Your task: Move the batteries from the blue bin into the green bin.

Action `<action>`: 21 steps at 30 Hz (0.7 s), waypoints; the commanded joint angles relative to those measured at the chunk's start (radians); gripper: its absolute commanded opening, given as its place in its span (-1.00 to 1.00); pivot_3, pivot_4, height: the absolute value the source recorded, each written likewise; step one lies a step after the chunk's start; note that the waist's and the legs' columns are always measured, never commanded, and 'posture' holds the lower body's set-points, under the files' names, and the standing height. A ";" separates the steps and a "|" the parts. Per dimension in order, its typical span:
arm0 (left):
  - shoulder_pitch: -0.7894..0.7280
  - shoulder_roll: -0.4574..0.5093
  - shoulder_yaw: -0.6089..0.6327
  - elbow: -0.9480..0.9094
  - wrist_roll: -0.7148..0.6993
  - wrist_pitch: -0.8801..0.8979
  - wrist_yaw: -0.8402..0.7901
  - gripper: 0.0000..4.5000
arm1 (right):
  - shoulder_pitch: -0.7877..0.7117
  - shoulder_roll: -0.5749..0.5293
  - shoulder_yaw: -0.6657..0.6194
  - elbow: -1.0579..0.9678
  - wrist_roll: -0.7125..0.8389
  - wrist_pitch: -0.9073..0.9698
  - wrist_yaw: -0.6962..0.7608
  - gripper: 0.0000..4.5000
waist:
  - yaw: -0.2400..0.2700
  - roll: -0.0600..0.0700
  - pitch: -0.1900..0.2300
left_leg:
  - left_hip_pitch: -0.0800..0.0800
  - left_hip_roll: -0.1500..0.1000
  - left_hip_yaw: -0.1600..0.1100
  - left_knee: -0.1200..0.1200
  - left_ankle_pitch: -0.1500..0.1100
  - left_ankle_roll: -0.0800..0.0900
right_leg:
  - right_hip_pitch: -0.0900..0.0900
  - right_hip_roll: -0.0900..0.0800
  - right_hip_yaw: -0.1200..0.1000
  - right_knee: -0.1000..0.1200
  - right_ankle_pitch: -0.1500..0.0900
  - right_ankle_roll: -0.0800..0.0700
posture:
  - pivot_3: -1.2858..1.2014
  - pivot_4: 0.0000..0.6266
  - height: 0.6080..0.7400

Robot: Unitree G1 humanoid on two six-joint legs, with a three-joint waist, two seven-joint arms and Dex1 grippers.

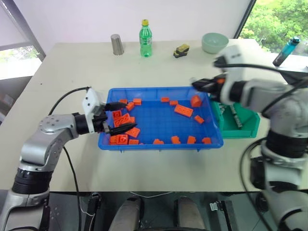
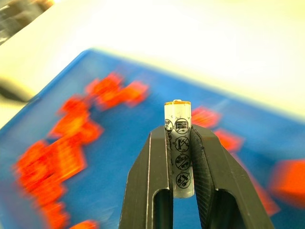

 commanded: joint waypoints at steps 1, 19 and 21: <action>-0.016 0.029 0.059 0.009 -0.019 -0.009 -0.016 1.00 | 0.074 -0.150 -0.025 0.026 -0.019 -0.089 0.073 -0.97 | -0.004 0.000 0.000 | 0.000 0.000 0.000 0.000 0.000 0.000 | 0.000 0.000 0.000 0.000 0.000 0.000 | 0.03 -0.52 0.80; -0.079 0.114 0.131 0.135 -0.016 -0.022 -0.059 1.00 | 0.472 -0.364 -0.135 0.177 -0.123 -0.759 0.377 0.72 | -0.006 0.000 0.000 | 0.000 0.002 0.004 0.000 0.000 0.001 | 0.000 0.001 0.000 0.000 0.000 0.000 | 0.03 -0.52 0.80; -0.084 0.135 0.146 0.162 -0.016 -0.020 -0.073 1.00 | 0.499 -0.427 -0.155 0.253 -0.128 -0.866 0.491 0.72 | -0.008 0.000 0.000 | 0.000 0.002 0.004 0.000 0.000 0.001 | 0.000 0.001 0.000 -0.001 0.000 0.000 | 0.03 -0.52 0.80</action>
